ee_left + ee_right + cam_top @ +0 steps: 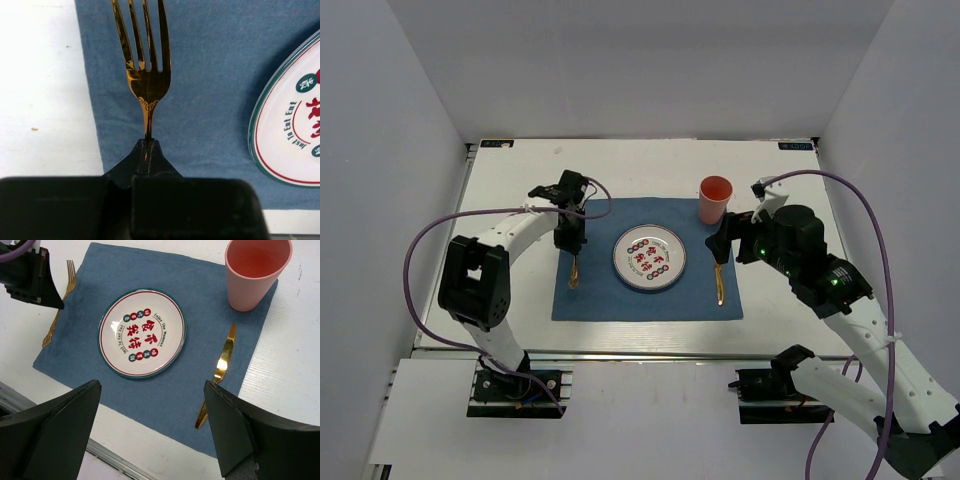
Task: Set the dinner table for one person
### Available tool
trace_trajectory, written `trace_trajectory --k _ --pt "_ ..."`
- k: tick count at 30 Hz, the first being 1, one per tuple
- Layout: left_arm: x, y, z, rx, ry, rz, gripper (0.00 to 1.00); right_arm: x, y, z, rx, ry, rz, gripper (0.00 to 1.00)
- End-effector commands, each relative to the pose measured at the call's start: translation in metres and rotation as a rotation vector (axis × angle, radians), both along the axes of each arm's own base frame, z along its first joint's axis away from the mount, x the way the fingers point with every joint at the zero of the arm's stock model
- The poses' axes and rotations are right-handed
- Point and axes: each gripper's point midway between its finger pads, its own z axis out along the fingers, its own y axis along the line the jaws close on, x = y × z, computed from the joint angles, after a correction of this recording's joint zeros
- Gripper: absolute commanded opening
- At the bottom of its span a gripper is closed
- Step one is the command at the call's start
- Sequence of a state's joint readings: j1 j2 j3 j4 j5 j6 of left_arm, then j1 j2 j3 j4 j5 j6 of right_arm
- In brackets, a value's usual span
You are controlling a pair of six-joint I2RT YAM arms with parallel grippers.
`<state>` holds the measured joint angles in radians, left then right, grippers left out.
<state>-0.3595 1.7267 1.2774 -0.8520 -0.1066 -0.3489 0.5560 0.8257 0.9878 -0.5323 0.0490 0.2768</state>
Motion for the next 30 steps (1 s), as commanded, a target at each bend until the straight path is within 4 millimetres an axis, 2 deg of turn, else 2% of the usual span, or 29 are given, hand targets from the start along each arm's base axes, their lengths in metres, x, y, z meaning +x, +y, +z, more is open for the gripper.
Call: trace_trajectory --k 1,10,17,30 --pt "0.006 -0.008 0.001 -0.022 -0.055 -0.001 0.00 -0.002 0.001 0.020 0.025 -0.041 0.016 0.89" --pt "-0.011 -0.007 -0.038 0.024 -0.001 -0.008 0.00 -0.008 0.004 0.026 0.079 -0.074 0.029 0.89" --pt "-0.014 -0.007 -0.046 0.021 0.000 0.003 0.00 -0.011 0.010 0.025 0.094 -0.062 0.061 0.89" --pt "-0.022 -0.003 -0.051 0.043 0.012 0.022 0.00 -0.010 0.009 0.025 0.097 -0.061 0.057 0.89"
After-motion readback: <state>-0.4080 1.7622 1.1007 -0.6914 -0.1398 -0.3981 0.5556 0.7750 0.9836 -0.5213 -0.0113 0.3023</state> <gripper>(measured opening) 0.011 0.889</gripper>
